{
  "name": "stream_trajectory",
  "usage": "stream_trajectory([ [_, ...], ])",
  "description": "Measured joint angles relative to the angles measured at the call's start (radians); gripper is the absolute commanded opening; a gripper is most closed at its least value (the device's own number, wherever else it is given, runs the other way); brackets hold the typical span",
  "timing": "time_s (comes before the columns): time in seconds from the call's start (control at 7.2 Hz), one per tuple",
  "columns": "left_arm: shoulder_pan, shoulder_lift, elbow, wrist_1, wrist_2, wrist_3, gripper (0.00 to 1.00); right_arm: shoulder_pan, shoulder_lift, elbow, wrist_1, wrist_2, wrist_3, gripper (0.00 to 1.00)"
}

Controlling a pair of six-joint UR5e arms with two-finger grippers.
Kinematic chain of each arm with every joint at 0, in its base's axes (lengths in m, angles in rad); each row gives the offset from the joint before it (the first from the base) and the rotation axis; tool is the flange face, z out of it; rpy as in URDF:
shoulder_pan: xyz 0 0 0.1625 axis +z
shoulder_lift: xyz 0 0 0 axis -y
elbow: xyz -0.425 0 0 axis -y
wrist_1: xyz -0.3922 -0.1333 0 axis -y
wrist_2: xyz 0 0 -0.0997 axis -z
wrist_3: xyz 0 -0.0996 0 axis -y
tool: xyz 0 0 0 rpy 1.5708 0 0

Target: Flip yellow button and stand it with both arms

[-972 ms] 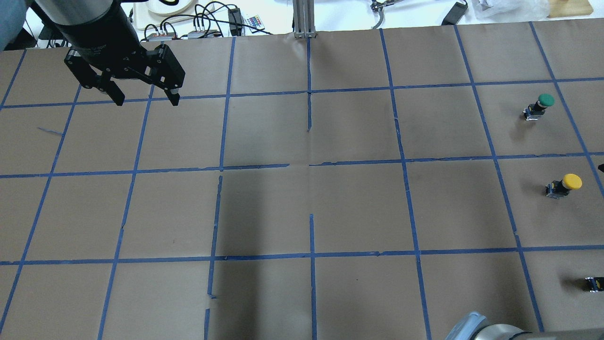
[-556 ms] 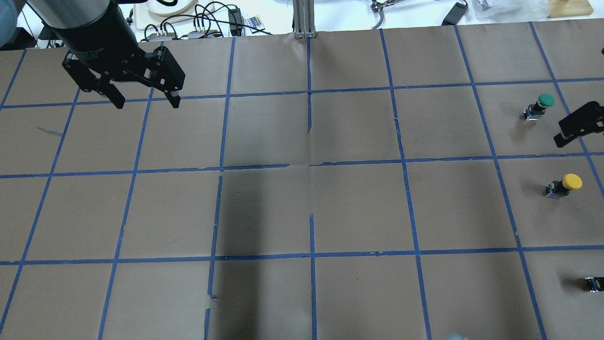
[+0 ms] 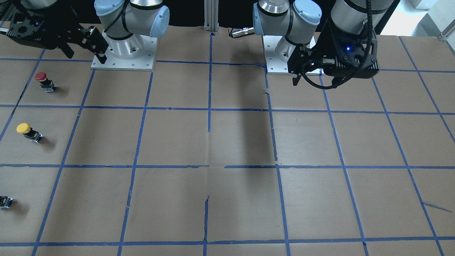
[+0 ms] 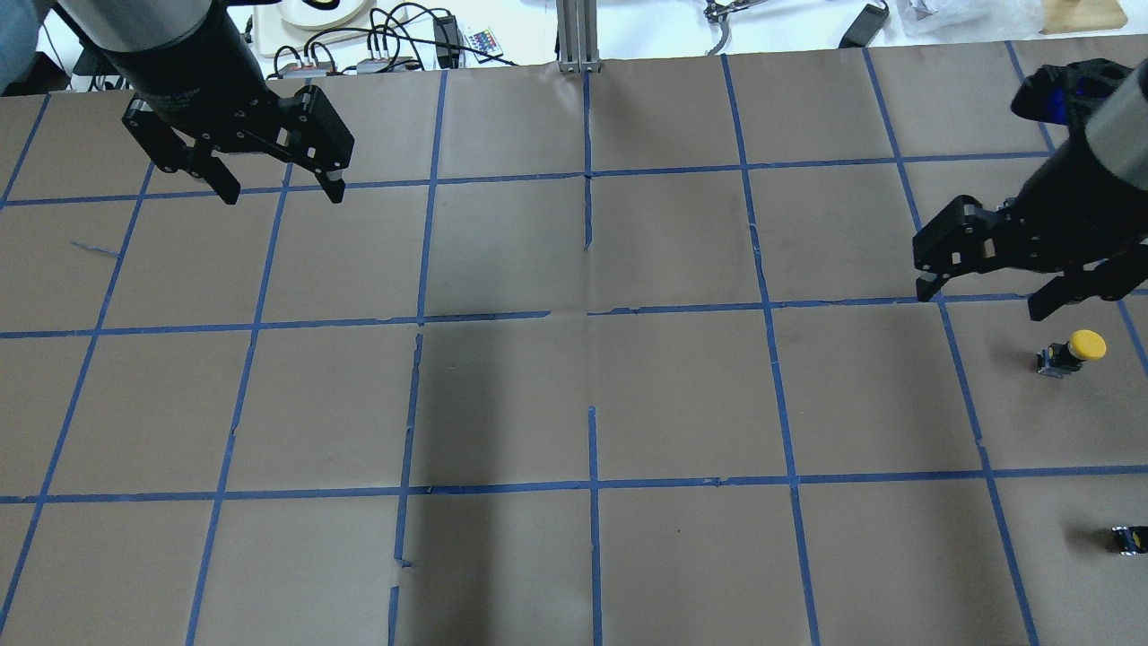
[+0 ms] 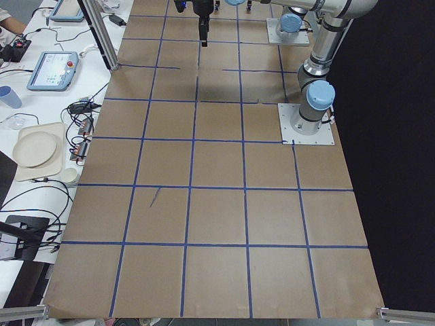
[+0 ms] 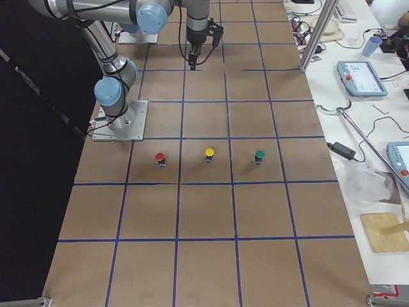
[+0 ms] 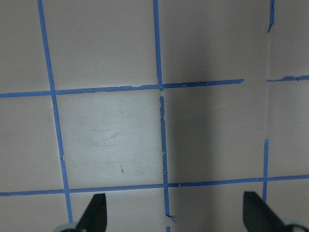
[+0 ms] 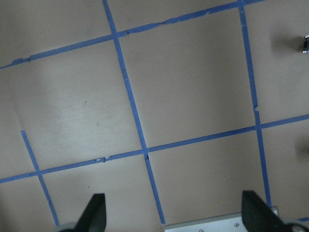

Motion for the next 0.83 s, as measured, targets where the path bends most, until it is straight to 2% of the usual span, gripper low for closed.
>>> stream_trajectory([
  [0.28,0.000,0.000,-0.001,0.001,0.002,0.000,1.00,0.096,0.030,-0.054,0.033,0.000,0.109,1.00],
  [0.83,-0.025,0.020,-0.011,-0.001,0.003,0.002,1.00,0.170,0.068,-0.055,-0.016,0.002,0.115,1.00],
])
